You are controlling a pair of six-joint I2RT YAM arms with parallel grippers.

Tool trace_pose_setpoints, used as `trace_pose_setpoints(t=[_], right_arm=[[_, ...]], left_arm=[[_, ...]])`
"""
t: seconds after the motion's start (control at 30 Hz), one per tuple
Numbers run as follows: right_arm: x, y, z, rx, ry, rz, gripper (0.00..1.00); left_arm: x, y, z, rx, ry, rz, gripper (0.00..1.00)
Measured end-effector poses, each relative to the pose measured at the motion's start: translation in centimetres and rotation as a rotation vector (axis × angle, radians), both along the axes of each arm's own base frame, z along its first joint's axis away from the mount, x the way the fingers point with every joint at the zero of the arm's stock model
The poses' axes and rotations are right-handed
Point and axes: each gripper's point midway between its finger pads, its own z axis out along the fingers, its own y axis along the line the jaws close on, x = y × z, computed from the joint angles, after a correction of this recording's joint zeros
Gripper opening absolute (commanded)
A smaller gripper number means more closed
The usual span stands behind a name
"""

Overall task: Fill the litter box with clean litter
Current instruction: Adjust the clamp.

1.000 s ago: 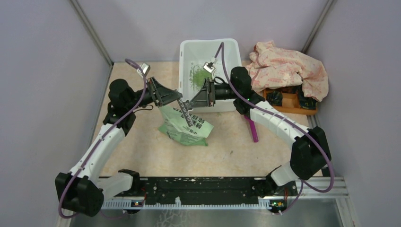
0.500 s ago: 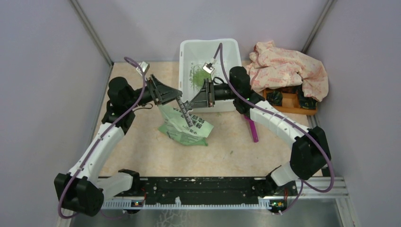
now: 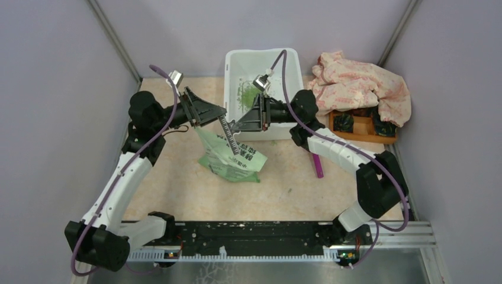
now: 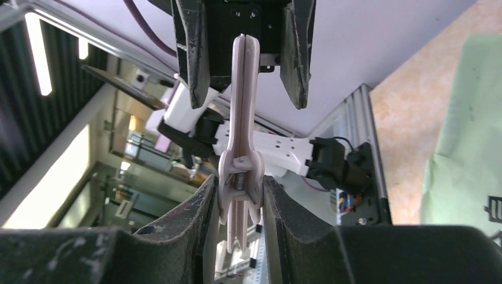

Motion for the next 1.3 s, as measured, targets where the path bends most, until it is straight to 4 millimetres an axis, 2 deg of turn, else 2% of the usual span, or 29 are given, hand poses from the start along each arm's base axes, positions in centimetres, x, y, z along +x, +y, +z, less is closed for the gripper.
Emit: trace_pose_setpoints(t=[0.1, 0.17, 0.27, 0.3, 0.33, 0.43, 0.6, 0.73, 0.87, 1.3], right_arm=[[0.1, 0.1, 0.6, 0.043, 0.036, 0.025, 0.0], [0.1, 0.1, 1.0, 0.064, 0.052, 0.037, 0.0], [-0.1, 0.0, 1.5, 0.085, 0.06, 0.049, 0.0], [-0.1, 0.0, 1.5, 0.085, 0.065, 0.051, 0.02], [-0.1, 0.0, 1.4, 0.081, 0.074, 0.055, 0.09], [0.0, 0.1, 1.1, 0.075, 0.08, 0.057, 0.29], [0.3, 0.3, 0.3, 0.041, 0.083, 0.052, 0.39], [0.8, 0.6, 0.0, 0.009, 0.076, 0.04, 0.41], [0.9, 0.7, -0.4, -0.012, 0.068, 0.033, 0.37], [0.6, 0.5, -1.1, -0.048, 0.054, 0.03, 0.37]], left_arm=[[0.0, 0.0, 0.6, 0.0, -0.011, 0.002, 0.56], [-0.1, 0.1, 0.8, -0.001, -0.016, 0.002, 0.46], [-0.2, 0.1, 0.7, -0.002, -0.012, 0.001, 0.26], [-0.2, 0.1, 0.8, -0.003, -0.014, 0.0, 0.21], [-0.3, 0.1, 1.0, -0.004, -0.016, -0.002, 0.19], [-0.3, 0.1, 1.1, -0.003, -0.015, -0.004, 0.17], [-0.3, 0.0, 0.4, 0.009, 0.012, -0.005, 0.16], [0.0, 0.0, -0.1, 0.02, 0.027, -0.005, 0.16], [0.2, -0.1, -0.5, 0.027, 0.036, -0.005, 0.16], [0.2, -0.1, -0.6, 0.031, 0.031, -0.005, 0.16]])
